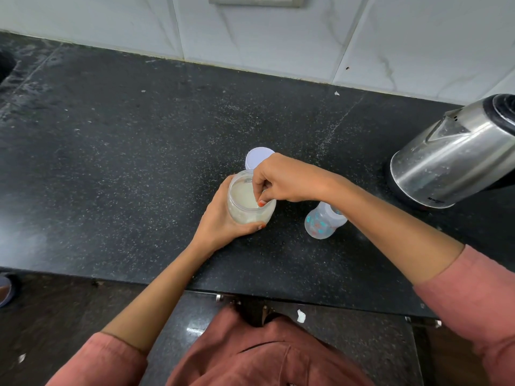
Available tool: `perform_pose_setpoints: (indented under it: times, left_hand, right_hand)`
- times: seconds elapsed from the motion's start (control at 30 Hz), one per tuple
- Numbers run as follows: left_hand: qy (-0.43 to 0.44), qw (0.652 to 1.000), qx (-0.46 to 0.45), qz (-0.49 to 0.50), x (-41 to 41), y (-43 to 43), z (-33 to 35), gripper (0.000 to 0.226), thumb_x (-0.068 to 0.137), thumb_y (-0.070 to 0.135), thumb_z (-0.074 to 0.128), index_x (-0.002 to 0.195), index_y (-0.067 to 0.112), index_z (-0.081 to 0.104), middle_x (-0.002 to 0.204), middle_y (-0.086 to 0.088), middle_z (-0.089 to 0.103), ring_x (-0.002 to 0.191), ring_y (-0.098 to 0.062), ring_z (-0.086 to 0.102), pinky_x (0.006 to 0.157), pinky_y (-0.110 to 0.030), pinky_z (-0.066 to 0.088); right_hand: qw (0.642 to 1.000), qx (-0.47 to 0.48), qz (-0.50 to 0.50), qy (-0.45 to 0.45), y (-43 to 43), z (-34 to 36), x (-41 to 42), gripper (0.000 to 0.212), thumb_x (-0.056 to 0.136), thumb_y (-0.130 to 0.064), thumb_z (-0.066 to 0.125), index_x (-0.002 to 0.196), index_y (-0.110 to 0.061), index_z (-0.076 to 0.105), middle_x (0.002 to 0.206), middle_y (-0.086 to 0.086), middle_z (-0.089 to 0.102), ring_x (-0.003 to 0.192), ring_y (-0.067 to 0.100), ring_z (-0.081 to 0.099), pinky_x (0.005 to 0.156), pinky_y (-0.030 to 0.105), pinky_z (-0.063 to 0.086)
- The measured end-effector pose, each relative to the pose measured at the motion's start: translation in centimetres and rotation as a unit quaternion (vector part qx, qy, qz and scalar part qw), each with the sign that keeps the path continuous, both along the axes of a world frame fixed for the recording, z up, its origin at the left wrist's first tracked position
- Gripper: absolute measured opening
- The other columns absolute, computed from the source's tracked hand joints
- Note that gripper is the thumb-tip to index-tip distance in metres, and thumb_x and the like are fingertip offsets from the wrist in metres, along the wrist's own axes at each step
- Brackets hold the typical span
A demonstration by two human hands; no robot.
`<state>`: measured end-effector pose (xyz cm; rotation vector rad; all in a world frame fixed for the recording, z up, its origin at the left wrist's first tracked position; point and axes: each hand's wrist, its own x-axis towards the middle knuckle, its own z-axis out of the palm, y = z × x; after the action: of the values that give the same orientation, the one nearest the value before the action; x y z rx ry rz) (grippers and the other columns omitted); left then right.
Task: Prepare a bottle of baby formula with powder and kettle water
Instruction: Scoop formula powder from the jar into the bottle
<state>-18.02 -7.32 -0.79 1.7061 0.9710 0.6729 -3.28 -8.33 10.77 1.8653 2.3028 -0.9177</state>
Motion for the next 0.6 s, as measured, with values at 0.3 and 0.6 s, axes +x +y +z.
perform_pose_setpoints:
  times: [0.3,0.6]
  left_hand:
    - [-0.005,1.0,-0.005,-0.004,-0.07,0.13,-0.33,0.086,0.047,0.043,0.08,0.116,0.058,0.031,0.12,0.026,0.051,0.111,0.007,0.048,0.088,-0.015,0.04]
    - [-0.002,1.0,-0.003,-0.006,-0.13,0.24,-0.52,0.088,0.049,0.042,0.081,0.121,0.053,0.031,0.122,0.023,0.051,0.113,0.004,0.048,0.09,-0.023,0.041]
  right_hand:
    - [0.999,-0.013,0.01,0.04,0.12,0.12,-0.51,0.009,0.08,-0.009,0.068,0.083,-0.001,0.071,0.052,-0.014,0.044,0.045,-0.014,0.045,0.05,0.005,0.035]
    - [0.999,-0.023,0.009,0.04,0.61,-0.07,-0.45,0.011,0.08,-0.011,0.068,0.086,-0.002,0.071,0.056,-0.014,0.047,0.047,-0.015,0.045,0.052,0.004,0.035]
